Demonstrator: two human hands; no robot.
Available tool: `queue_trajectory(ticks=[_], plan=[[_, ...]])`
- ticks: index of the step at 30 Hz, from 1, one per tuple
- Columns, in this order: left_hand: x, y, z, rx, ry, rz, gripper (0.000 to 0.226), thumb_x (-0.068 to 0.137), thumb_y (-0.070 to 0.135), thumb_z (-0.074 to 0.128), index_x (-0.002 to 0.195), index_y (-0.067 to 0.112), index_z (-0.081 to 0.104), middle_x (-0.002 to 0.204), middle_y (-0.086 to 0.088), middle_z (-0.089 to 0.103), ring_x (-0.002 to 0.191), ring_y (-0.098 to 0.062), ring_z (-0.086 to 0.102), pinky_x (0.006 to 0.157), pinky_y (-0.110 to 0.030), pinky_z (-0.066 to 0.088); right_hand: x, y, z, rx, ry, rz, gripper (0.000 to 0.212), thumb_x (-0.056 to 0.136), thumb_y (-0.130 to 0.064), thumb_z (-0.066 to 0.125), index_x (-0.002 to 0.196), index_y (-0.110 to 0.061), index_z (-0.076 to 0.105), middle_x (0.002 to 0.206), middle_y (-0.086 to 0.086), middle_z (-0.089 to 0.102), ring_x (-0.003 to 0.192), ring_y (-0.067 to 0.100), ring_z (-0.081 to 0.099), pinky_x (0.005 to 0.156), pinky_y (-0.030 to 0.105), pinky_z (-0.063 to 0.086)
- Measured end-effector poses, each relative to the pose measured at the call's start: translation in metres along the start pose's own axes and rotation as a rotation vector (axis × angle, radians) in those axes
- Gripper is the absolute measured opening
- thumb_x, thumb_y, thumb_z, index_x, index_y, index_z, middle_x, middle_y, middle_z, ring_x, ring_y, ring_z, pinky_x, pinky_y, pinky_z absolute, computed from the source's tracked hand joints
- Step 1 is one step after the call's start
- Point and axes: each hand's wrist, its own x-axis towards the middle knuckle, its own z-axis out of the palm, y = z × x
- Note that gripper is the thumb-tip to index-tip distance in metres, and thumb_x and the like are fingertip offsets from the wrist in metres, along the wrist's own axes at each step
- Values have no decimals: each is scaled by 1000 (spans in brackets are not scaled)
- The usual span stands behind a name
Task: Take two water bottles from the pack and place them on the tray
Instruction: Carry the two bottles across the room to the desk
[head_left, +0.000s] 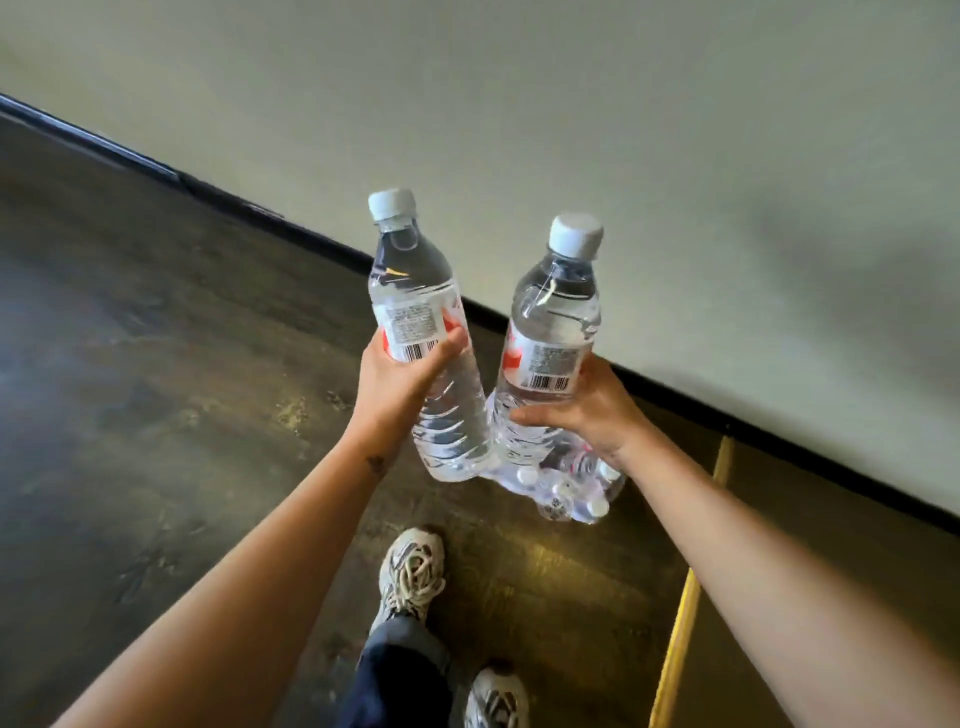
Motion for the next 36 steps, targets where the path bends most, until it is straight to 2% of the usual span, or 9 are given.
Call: queue_trajectory(ticks=[4, 13, 15, 17, 19, 21, 25, 30, 36], plan=[[-45, 83, -59, -26, 141, 80, 28, 65, 40, 75, 87, 28, 62, 88, 3, 71, 85, -16, 70, 77, -30, 57, -22, -102, 35, -100, -148, -165, 53, 62, -19, 81, 110, -21, 57, 101, -5, 68, 95, 10, 66, 85, 27, 50], [-208, 254, -207, -18, 485, 201, 63, 56, 51, 76, 103, 11, 65, 92, -8, 72, 84, -23, 70, 77, -36, 56, -118, -292, 155, 28, -407, -372, 22, 74, -32, 70, 93, -35, 59, 95, -5, 69, 85, 12, 67, 70, 23, 54], [-243, 278, -244, -11, 576, 198, 55, 62, 48, 77, 103, 13, 66, 93, -9, 73, 84, -24, 70, 79, -37, 56, -139, -330, 189, 51, -488, -393, 23, 69, -34, 72, 90, -33, 61, 84, -10, 72, 74, 9, 69, 65, 20, 57], [-276, 297, -282, -3, 669, 201, 39, 65, 46, 74, 94, 21, 68, 81, 1, 73, 74, -15, 70, 68, -30, 55, -158, -365, 224, 46, -562, -419, 20, 64, -37, 68, 84, -33, 64, 73, -14, 72, 67, 7, 69, 59, 14, 56], [-305, 312, -319, 8, 767, 207, 30, 68, 46, 72, 90, 25, 68, 76, 9, 72, 70, -9, 68, 61, -22, 51, -175, -396, 260, 25, -636, -416, 16, 62, -37, 67, 77, -31, 67, 74, -7, 72, 70, 14, 67, 67, 25, 56], [-332, 322, -357, 18, 840, 196, 35, 73, 45, 70, 100, 23, 68, 87, 3, 72, 77, -12, 67, 66, -23, 52, -187, -424, 299, 8, -702, -400, 18, 62, -33, 71, 78, -27, 67, 78, 0, 71, 75, 23, 66, 75, 38, 55], [-369, 333, -435, -11, 963, 146, 47, 73, 46, 70, 108, 15, 66, 104, -12, 71, 97, -29, 67, 92, -46, 53, -199, -471, 391, -10, -782, -437, 8, 73, -21, 69, 81, -20, 67, 77, 3, 71, 69, 22, 67, 71, 36, 54], [-390, 346, -550, 20, 1018, 98, 46, 52, 64, 66, 84, 31, 67, 100, -10, 73, 93, -27, 68, 91, -46, 53, -197, -516, 522, -40, -869, -445, 26, 73, -21, 71, 96, -12, 64, 86, 12, 69, 77, 29, 65, 78, 50, 53], [-379, 374, -687, -70, 1079, 111, 44, 65, 50, 70, 97, 19, 67, 104, -17, 72, 97, -33, 68, 94, -51, 51, -171, -575, 650, -39, -913, -429, 37, 62, -32, 71, 94, -16, 64, 87, 8, 71, 77, 24, 69, 76, 49, 54]])
